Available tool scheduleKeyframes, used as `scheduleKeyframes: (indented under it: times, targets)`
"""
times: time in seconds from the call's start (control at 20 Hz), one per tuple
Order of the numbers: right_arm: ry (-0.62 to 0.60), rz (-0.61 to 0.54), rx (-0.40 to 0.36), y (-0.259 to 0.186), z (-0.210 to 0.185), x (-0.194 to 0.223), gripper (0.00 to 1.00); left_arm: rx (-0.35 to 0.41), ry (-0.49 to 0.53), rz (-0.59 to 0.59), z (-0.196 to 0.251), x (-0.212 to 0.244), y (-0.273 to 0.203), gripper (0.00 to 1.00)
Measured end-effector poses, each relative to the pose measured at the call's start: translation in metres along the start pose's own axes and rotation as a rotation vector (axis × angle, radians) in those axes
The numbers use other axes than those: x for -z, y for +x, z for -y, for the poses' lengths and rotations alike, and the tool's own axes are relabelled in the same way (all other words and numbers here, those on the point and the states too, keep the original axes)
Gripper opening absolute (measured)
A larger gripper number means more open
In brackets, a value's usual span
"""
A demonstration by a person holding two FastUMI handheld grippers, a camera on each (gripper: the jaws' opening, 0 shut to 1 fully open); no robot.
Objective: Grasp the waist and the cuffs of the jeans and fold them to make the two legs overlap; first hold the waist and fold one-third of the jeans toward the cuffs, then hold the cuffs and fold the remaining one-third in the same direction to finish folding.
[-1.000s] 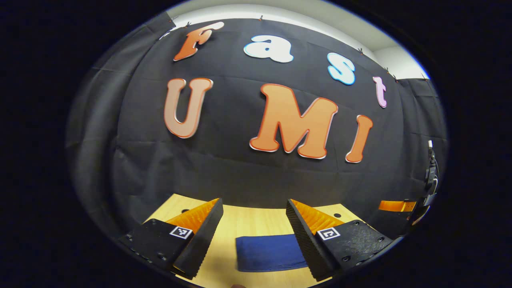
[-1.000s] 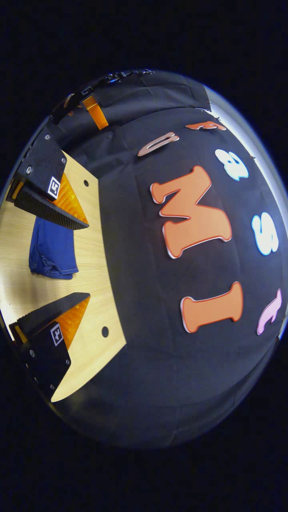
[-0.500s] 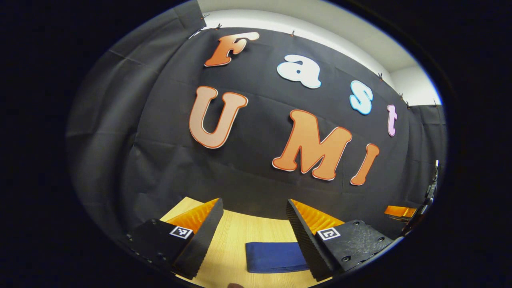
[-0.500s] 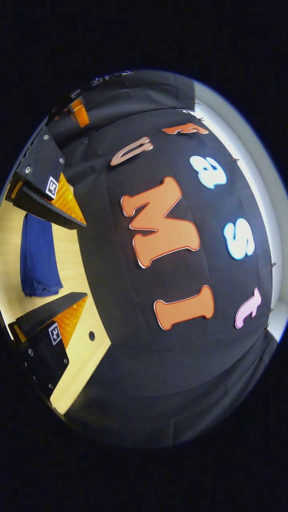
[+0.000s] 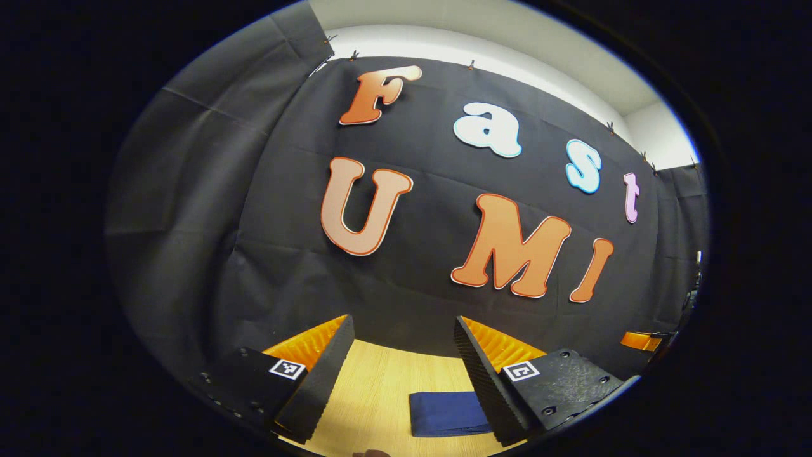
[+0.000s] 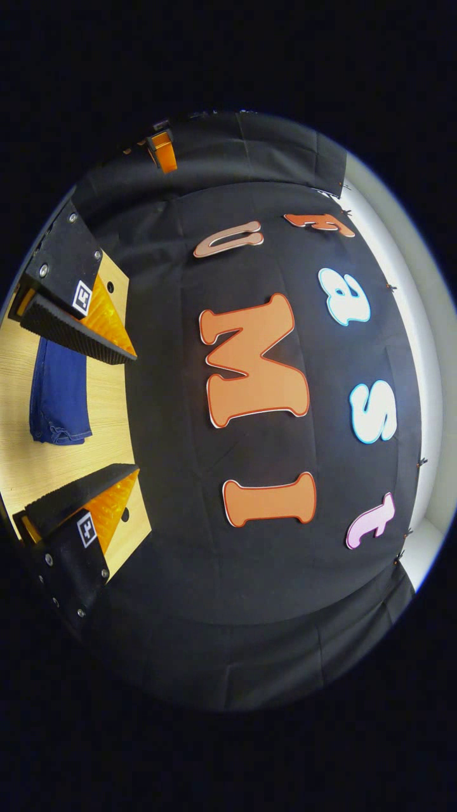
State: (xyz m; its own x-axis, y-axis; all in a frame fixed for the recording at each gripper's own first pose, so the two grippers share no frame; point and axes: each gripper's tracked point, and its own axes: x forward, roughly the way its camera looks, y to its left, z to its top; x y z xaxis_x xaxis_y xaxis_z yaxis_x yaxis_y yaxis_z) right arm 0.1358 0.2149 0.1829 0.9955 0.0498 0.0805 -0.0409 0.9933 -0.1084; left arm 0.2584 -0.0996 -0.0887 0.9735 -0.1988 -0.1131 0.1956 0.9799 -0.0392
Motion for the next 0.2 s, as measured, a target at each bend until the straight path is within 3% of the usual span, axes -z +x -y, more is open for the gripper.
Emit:
scheduleKeyframes:
  times: [0.2]
  targets:
    - [0.013, -0.008, -0.001, 0.0035, -0.0031, 0.0039, 1.0, -0.013, -0.004, 0.001, -0.0088, -0.0024, -0.0028, 0.97]
